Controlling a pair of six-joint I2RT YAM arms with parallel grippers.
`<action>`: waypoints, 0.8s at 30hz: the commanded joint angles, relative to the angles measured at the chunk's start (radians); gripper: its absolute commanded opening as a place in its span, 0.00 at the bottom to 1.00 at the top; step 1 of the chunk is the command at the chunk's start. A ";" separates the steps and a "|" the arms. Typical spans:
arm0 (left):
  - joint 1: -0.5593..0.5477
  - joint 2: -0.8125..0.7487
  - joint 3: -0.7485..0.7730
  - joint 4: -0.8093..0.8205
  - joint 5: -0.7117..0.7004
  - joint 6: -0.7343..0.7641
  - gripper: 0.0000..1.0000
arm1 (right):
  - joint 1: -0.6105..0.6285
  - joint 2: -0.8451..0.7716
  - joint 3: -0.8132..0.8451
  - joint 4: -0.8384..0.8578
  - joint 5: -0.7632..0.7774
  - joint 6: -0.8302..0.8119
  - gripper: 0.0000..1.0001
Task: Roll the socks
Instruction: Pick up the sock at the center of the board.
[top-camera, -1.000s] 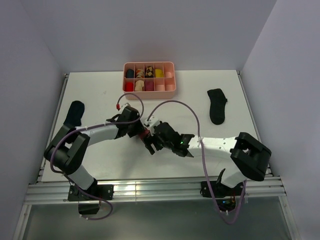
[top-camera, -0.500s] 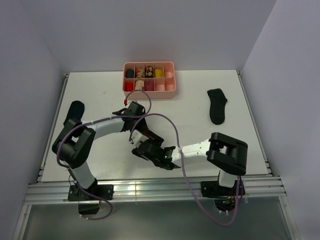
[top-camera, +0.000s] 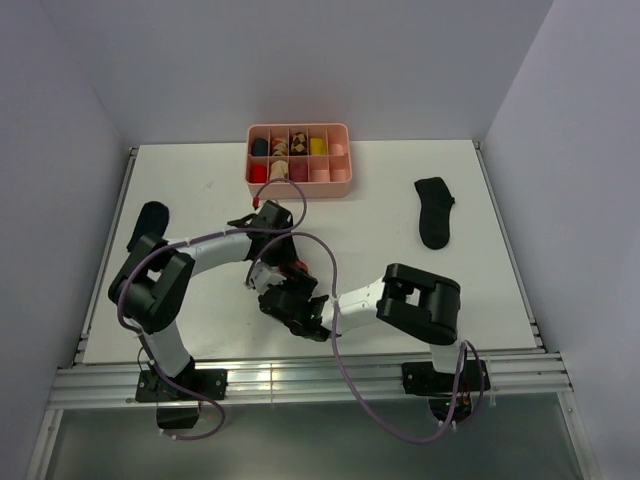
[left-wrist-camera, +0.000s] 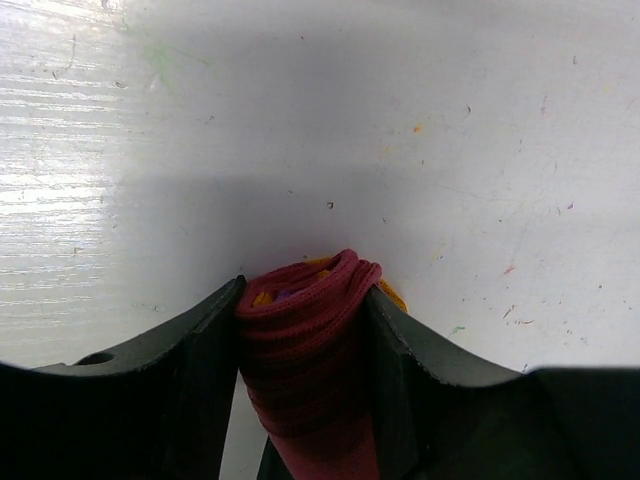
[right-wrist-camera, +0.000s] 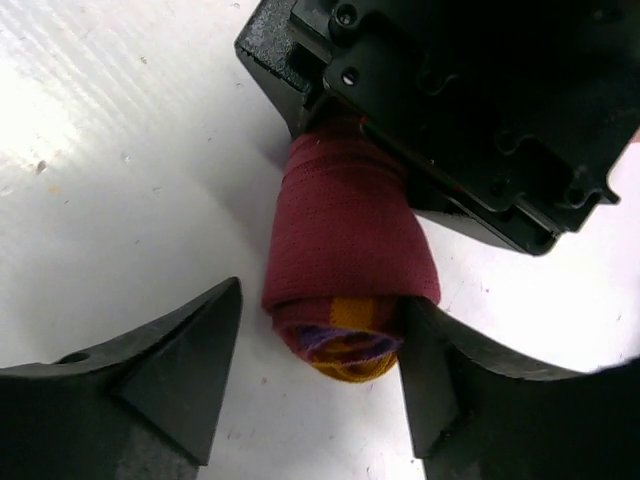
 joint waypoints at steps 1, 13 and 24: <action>-0.030 0.079 -0.037 -0.175 0.030 0.052 0.53 | 0.005 0.064 0.043 0.009 0.011 -0.013 0.67; -0.036 0.069 -0.004 -0.186 0.027 0.071 0.57 | -0.051 -0.021 -0.047 -0.034 -0.137 0.099 0.00; 0.019 -0.155 0.094 -0.178 -0.076 -0.043 0.79 | -0.123 -0.270 -0.213 -0.045 -0.408 0.259 0.00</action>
